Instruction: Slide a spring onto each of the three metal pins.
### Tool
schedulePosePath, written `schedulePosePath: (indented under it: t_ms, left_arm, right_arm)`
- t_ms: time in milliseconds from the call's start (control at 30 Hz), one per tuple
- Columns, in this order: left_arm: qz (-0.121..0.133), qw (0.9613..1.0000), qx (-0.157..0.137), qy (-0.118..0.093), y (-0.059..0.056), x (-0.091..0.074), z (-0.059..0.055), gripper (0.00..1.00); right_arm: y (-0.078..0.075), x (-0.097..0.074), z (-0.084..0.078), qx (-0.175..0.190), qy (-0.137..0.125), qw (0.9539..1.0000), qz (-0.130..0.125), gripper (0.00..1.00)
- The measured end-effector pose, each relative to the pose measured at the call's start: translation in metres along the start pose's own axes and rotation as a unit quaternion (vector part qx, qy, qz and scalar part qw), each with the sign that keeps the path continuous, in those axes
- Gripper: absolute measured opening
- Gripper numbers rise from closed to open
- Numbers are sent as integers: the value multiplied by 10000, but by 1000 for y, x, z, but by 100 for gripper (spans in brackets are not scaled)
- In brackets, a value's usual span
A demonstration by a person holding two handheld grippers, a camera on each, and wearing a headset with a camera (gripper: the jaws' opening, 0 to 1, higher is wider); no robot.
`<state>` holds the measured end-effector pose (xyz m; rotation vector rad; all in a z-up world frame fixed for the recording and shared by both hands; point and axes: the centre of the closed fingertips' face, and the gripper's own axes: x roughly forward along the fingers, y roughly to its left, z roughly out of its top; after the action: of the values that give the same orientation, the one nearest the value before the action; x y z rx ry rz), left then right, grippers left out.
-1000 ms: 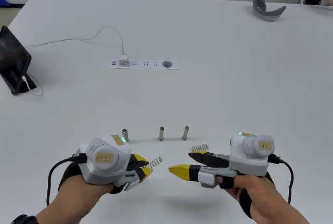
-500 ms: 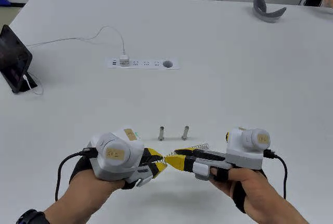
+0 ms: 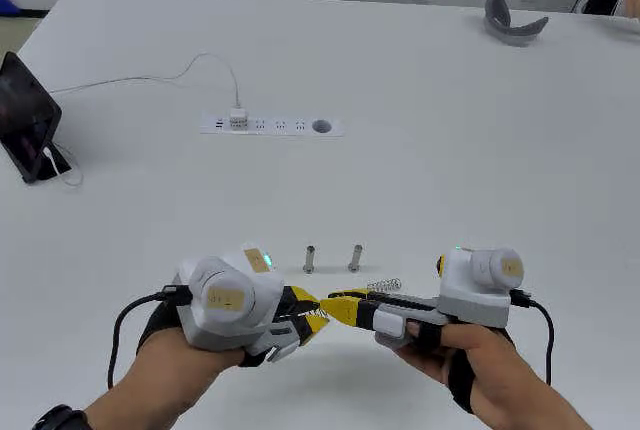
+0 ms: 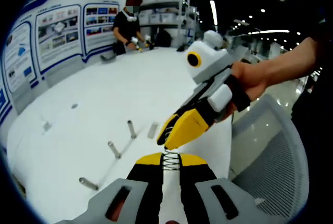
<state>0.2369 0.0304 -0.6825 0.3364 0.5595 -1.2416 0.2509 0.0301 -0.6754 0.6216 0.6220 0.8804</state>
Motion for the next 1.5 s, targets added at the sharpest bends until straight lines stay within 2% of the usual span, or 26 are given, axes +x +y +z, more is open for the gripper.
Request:
schedulePosePath:
  t_ms: [333, 467, 633, 767, 867, 933, 1067, 1167, 1233, 1333, 1500]
  left_arm:
    - [-46, 10000, 42, -25, 1, 0, 3, 10]
    - [-69, 9999, 37, -63, 3, 1, 6, 10]
    - [-134, 9998, 23, -177, 6, 2, 16, 10]
    - [-204, 9994, 30, -281, 6, 3, 23, 10]
    - [-257, 9990, 60, -356, 5, 6, 30, 10]
    - [-285, 9986, 63, -431, 4, 6, 35, 10]
    - [-329, 9976, 29, -605, 7, 5, 47, 10]
    - [-347, 9969, 23, -705, 8, 2, 53, 10]
    - [-378, 9964, 19, -764, 8, 0, 56, 10]
    - [-398, 9960, 70, -795, 7, -2, 57, 10]
    - [-436, 9957, 122, -809, 4, -6, 57, 10]
  right_arm:
    - [7, -2, 7, 114, -92, 9998, 157, 13]
    - [6, -2, 10, 60, -69, 9999, 132, 12]
    - [10, -4, 22, -242, 15, 9997, 99, 12]
    - [13, -7, 27, -780, 381, 9962, 38, 12]
    - [16, -9, 32, -1244, 726, 9896, -22, 12]
    - [20, -9, 36, -1403, 837, 9866, 26, 12]
    - [25, -9, 45, -1850, 1221, 9751, 62, 12]
    - [30, -8, 49, -2162, 1489, 9649, 112, 12]
    - [33, -9, 49, -2372, 1712, 9561, 154, 13]
    - [35, -9, 47, -2714, 2090, 9393, 187, 12]
    - [40, -8, 41, -3044, 2476, 9193, 294, 12]
